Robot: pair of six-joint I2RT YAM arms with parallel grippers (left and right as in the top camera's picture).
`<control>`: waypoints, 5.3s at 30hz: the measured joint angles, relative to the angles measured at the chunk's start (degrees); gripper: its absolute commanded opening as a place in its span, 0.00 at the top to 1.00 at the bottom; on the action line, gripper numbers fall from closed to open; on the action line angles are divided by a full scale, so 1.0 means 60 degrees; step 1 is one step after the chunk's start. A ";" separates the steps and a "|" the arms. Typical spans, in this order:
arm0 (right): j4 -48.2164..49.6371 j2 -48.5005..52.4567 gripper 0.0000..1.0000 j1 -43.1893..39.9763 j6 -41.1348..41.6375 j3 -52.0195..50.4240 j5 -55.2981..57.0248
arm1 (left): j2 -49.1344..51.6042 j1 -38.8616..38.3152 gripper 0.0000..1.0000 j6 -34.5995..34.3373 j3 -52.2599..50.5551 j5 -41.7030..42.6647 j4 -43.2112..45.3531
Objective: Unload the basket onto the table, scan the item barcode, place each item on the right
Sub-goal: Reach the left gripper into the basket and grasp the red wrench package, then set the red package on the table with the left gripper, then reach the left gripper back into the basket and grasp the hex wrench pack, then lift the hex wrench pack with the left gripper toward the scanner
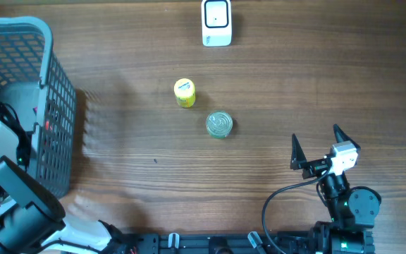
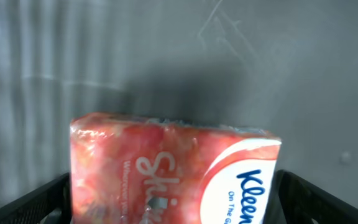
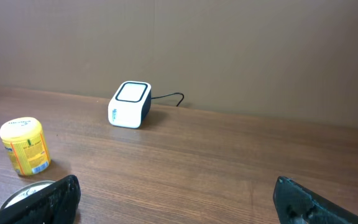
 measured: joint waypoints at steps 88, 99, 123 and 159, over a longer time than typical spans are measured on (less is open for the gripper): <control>0.0000 -0.0004 0.00 0.0000 0.0000 0.0000 0.0000 | -0.8134 -0.4819 0.00 0.5206 0.4761 -0.1275 -0.1814; -0.0004 -0.0004 0.00 0.0000 0.0000 0.0000 0.0000 | -0.2295 0.0113 0.00 0.5242 0.4612 0.1749 -0.1399; 0.0000 -0.0004 0.00 0.0000 0.0000 0.0000 0.0000 | 0.2007 -0.1217 0.01 0.8892 0.4594 0.1625 -0.2630; 0.0000 -0.0004 0.00 0.0000 0.0000 0.0000 0.0000 | 0.1942 -0.1224 0.96 0.7839 0.3107 0.1206 -0.0641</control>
